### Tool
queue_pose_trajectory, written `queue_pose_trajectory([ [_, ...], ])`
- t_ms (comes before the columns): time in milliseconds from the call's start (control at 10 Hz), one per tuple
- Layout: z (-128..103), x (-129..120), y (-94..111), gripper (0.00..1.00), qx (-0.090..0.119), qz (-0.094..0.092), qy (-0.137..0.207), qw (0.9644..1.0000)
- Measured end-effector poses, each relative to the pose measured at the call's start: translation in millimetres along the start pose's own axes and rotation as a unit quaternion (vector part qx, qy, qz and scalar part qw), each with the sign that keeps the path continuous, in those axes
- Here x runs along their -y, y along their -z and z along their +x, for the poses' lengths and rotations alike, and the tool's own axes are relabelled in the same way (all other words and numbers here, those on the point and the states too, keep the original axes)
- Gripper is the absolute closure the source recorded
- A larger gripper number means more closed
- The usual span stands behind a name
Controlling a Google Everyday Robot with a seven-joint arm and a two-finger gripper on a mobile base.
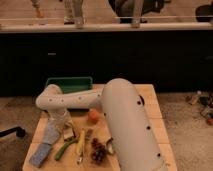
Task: Wipe table surface with eraser
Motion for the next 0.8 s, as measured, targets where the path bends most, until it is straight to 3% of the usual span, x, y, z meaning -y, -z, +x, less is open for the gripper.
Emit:
queue_pose_trajectory([
  [400,20.5,-25.6,-1.5,1.00,0.000,0.006,-0.023,0.9997],
  [800,26.4,-7.7,-7.8,1.00,0.008,-0.004,0.001,1.0000],
])
